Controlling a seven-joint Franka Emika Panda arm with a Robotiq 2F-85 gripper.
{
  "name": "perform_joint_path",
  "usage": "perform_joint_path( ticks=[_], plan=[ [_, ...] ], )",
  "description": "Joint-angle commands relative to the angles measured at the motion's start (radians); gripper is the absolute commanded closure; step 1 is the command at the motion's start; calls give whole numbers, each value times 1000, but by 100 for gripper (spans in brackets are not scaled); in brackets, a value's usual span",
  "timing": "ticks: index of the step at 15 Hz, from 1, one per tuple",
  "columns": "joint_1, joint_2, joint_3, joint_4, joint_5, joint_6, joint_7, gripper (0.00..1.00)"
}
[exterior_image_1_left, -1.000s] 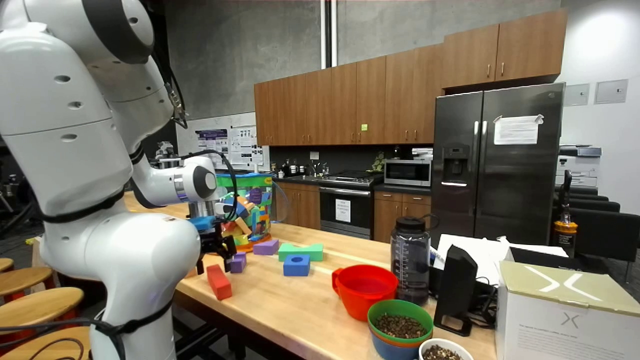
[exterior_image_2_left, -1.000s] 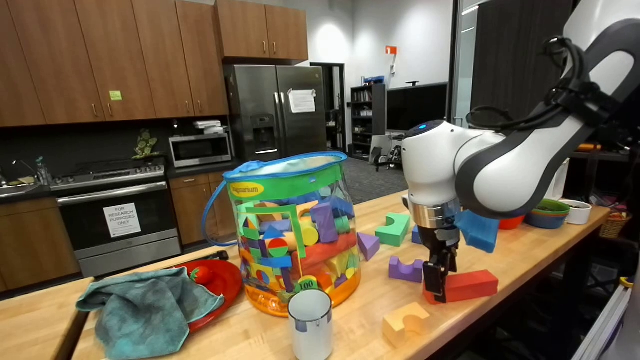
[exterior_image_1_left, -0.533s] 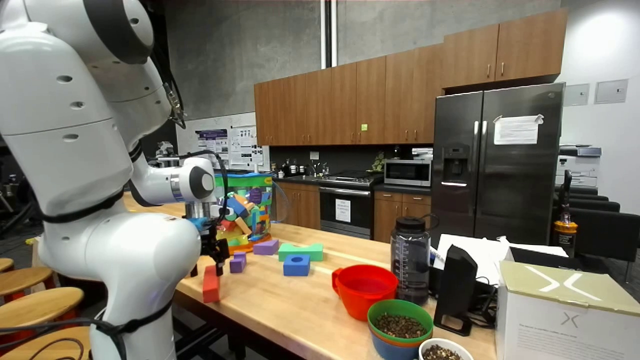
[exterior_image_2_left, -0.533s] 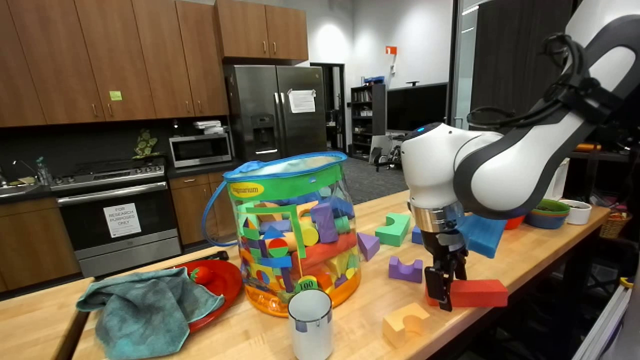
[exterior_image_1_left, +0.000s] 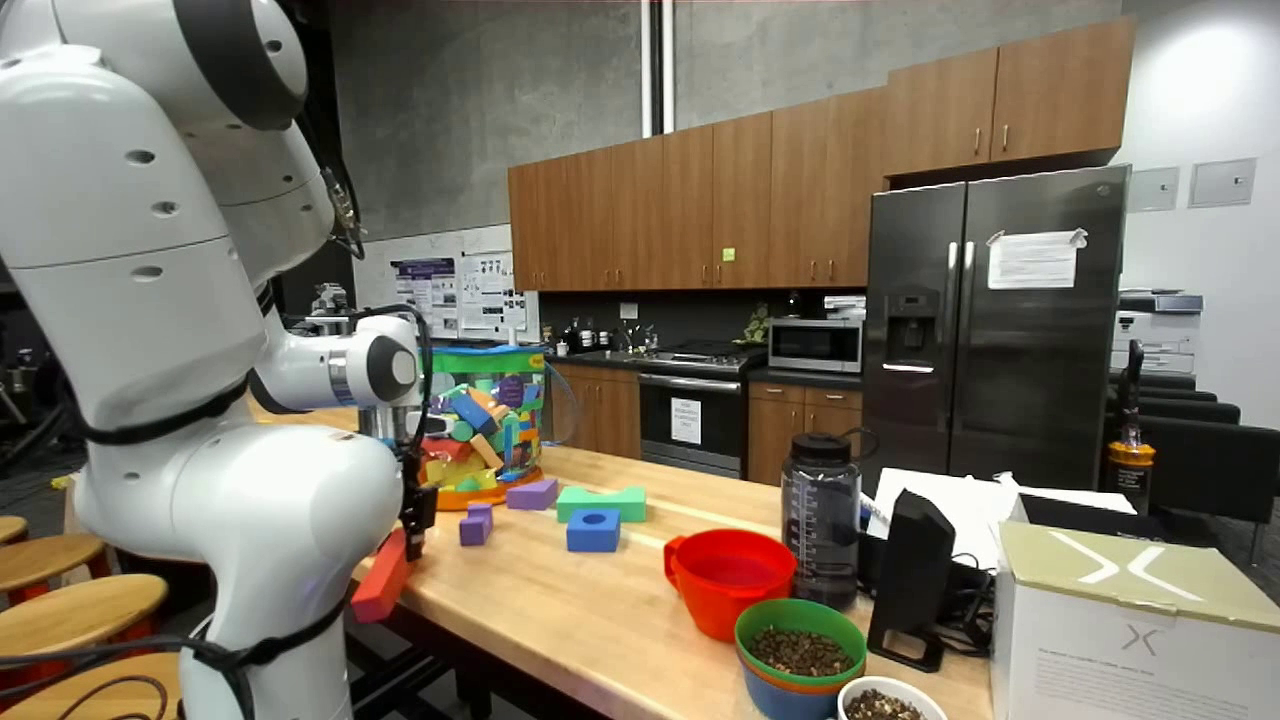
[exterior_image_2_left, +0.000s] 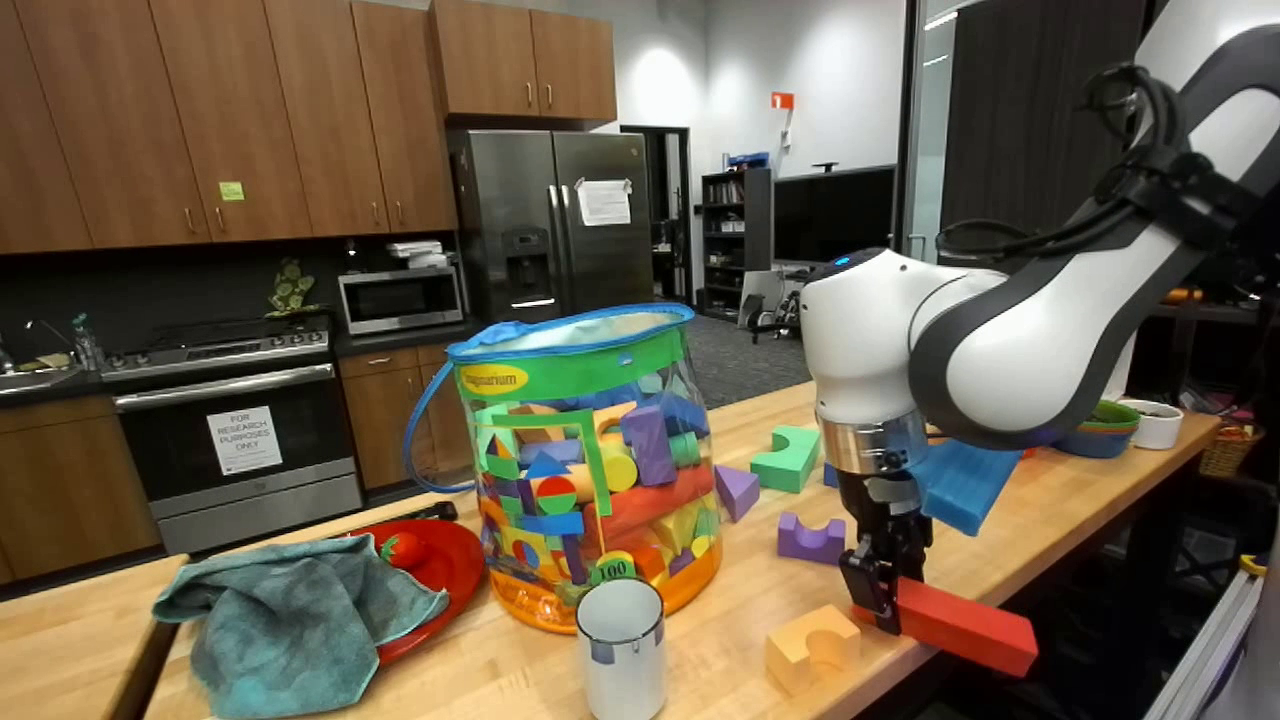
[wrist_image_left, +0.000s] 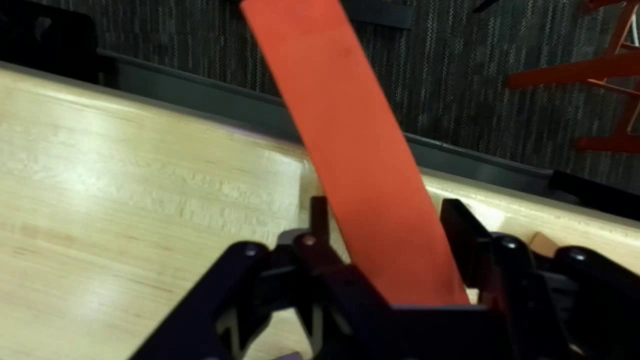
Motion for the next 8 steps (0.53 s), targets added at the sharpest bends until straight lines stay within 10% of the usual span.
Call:
perform_joint_path(
  ticks=[1,8],
  plan=[
    [2,19,13,0,-4,40,34,73],
    [-3,-11,-2,4,-16,-13,-6,84]
  ],
)
